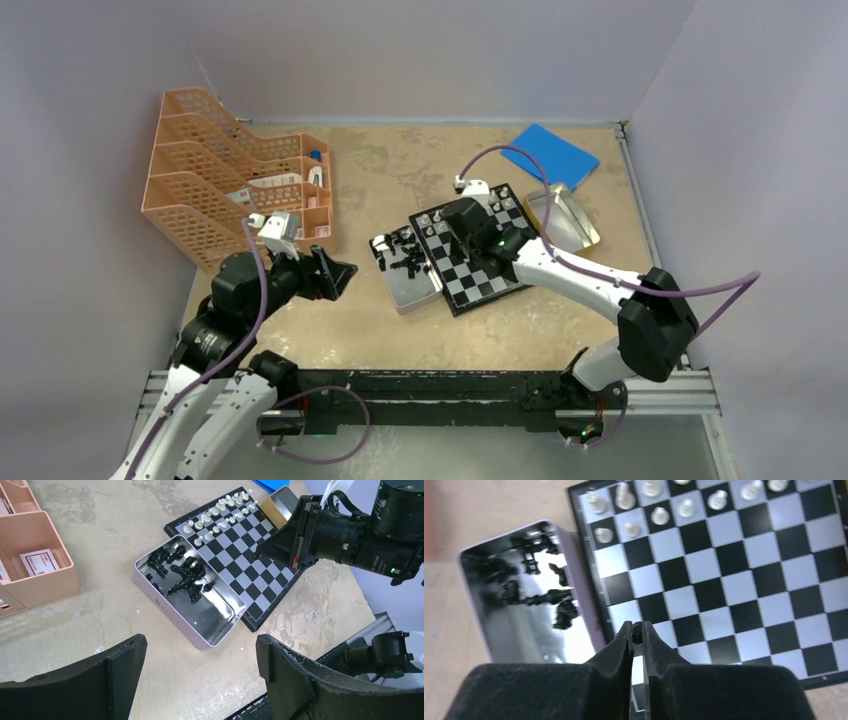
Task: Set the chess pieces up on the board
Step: Place the chess piece on the chessboard.
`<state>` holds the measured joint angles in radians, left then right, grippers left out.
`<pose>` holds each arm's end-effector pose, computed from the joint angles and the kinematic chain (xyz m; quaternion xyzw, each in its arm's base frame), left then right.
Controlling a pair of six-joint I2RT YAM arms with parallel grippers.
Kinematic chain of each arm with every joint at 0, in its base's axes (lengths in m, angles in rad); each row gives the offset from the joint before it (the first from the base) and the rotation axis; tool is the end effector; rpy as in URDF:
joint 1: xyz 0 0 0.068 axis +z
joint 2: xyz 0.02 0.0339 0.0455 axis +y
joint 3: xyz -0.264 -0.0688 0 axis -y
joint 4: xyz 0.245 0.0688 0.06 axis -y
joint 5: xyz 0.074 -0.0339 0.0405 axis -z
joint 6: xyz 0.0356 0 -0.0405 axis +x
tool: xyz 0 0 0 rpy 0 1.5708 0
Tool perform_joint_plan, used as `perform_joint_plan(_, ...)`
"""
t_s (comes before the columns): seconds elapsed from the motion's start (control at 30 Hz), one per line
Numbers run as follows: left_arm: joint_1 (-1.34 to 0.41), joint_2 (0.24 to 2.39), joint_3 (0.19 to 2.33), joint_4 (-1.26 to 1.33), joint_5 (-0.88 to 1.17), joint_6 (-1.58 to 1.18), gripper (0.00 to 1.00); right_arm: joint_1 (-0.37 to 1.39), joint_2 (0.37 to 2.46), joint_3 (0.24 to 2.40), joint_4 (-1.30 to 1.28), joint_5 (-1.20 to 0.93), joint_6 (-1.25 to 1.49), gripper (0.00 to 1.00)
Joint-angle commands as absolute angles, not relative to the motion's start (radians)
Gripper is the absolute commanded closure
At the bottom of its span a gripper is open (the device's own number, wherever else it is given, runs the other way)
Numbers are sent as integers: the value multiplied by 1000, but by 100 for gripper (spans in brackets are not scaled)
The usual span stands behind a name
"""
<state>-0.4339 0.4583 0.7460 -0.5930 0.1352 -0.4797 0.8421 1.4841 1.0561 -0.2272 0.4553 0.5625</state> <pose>0.0936 -0.0487 0.3245 0.0215 0.8053 -0.3091 0.5055 0.2307 0.2350 0.2648 -0.0230 0.8793 0.1236 0.4595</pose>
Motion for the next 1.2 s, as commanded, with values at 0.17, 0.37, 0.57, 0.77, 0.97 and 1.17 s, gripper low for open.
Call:
perform_joint_plan(0.17,-430,460,749,-555,161,-482,19,682,1451,948,-242,539,656,92)
perform_joint_plan(0.37,-430,459,747,-553,175,-480,19,551,1435,889,-224,558,673,92)
perform_joint_plan(0.57,-430,463,747,-550,185,-478,19,424,1431,851,-178,537,653,92)
perform_joint_plan(0.77,-430,453,746,-549,186,-477,19,340,1450,848,-186,535,645,93)
perform_joint_plan(0.97,-430,457,746,-548,189,-476,19,304,1458,825,-173,532,668,92)
perform_joint_plan(1.17,-430,462,745,-543,191,-471,19,280,1492,827,-197,530,684,93)
